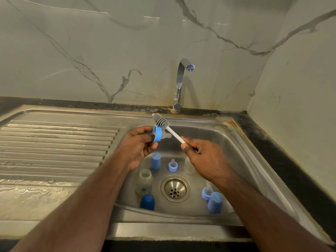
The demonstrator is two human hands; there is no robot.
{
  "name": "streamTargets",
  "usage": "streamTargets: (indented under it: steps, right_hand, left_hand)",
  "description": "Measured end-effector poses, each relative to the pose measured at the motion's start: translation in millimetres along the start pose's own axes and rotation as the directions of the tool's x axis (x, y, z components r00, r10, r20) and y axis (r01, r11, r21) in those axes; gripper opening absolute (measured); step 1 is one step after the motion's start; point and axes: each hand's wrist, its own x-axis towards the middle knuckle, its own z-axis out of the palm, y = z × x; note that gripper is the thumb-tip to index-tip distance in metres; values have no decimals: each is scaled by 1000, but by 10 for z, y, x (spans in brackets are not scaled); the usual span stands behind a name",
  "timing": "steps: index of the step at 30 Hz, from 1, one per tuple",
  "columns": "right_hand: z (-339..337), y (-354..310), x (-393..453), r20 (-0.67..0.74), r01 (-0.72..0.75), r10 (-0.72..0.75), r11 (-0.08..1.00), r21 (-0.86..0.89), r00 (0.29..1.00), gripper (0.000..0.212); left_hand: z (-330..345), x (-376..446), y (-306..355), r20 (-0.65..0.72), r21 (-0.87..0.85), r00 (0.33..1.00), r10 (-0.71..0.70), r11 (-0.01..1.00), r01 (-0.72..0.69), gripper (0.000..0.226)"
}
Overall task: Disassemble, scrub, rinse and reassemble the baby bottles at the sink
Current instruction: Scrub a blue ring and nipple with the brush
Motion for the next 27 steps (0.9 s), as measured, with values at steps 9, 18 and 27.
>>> streamTargets:
  steps: [9,18,27]
  right_hand:
    - [-3,49,11,23,-6,6,1000,15,1000,34]
    - [-28,94,56,17,-74,73,994,76,997,35]
    - [-19,20,22,-2,-37,38,997,66,999,36]
  left_hand:
    - [-35,-2,29,-71,-55,996,-52,997,48,14]
    - [42,-43,5,162,6,985,64,998,-66,38]
    - [60,-47,-2,-11,-26,993,116,993,-117,27]
